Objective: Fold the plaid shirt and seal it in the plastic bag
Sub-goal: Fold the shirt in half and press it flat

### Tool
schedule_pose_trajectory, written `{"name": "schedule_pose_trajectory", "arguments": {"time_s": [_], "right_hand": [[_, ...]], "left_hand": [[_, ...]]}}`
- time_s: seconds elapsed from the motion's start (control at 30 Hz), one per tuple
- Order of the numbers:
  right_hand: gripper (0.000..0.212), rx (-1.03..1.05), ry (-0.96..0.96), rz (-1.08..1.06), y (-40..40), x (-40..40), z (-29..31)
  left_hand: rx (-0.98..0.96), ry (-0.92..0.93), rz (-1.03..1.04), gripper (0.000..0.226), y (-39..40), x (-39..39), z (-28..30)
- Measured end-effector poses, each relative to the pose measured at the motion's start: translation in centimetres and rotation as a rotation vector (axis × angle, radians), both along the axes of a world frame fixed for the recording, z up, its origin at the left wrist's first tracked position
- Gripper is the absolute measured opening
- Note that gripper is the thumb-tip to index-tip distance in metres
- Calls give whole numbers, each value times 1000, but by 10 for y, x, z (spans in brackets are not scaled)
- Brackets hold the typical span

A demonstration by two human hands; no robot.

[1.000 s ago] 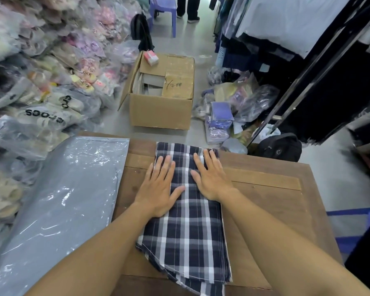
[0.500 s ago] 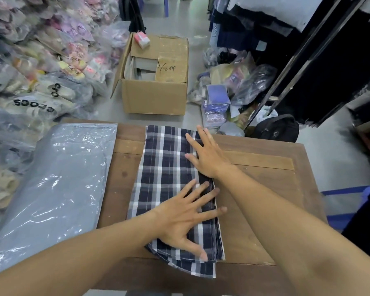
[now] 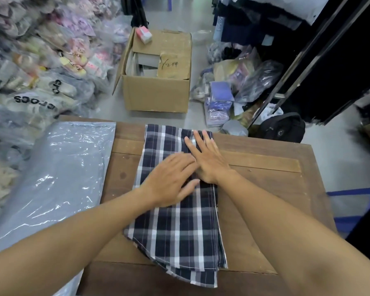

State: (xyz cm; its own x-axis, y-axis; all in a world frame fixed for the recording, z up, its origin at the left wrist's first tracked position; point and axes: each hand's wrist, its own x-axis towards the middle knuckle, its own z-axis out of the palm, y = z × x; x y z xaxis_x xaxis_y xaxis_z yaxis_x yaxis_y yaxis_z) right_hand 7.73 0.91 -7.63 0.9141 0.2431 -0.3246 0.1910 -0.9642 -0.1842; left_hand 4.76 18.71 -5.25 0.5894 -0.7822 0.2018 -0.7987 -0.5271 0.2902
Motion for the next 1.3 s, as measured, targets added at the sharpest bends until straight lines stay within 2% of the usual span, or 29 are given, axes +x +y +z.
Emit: {"name": "schedule_pose_trajectory", "arguments": {"time_s": [0.07, 0.13, 0.27, 0.4, 0.5, 0.57, 0.67, 0.77, 0.87, 0.9, 1.0, 1.13, 1.2, 1.3], "right_hand": [[62, 27, -16, -19, 0, 0, 0], [60, 33, -29, -33, 0, 0, -1], [61, 29, -20, -33, 0, 0, -3], [64, 163, 22, -79, -3, -1, 8], [53, 370, -195, -392, -4, -18, 15], [44, 407, -251, -618, -4, -29, 18], [47, 474, -135, -790, -6, -34, 29], [56, 462, 46, -889, -6, -36, 39], [69, 348, 234, -832, -5, -46, 45], [66, 334, 291, -807, -7, -50, 47], [40, 359, 416, -787, -11, -59, 45], [17, 478, 392, -856, -16, -62, 41], [13, 465, 401, -802, -26, -61, 49], [16, 325, 363, -654, -53, -54, 67]], "left_hand": [[142, -42, 216, 67, 9, 32, -4], [262, 23, 371, 79, 25, 54, -15], [354, 164, 380, 88, 40, 63, -33], [317, 272, 387, 84, 40, 66, -16], [164, 322, 508, 73, 52, 59, 1], [36, 386, 636, 65, 55, 53, 7], [-56, 479, 750, 57, 48, 57, 12], [-27, 488, 729, 56, 39, 74, 16], [141, 471, 613, 54, 35, 94, 11], [184, 484, 591, 50, 33, 100, 8], [205, 478, 599, 41, 28, 111, 5], [248, 396, 640, 36, 26, 112, 16], [292, 400, 686, 26, 25, 106, 29], [270, 575, 748, 19, 22, 88, 45]]}}
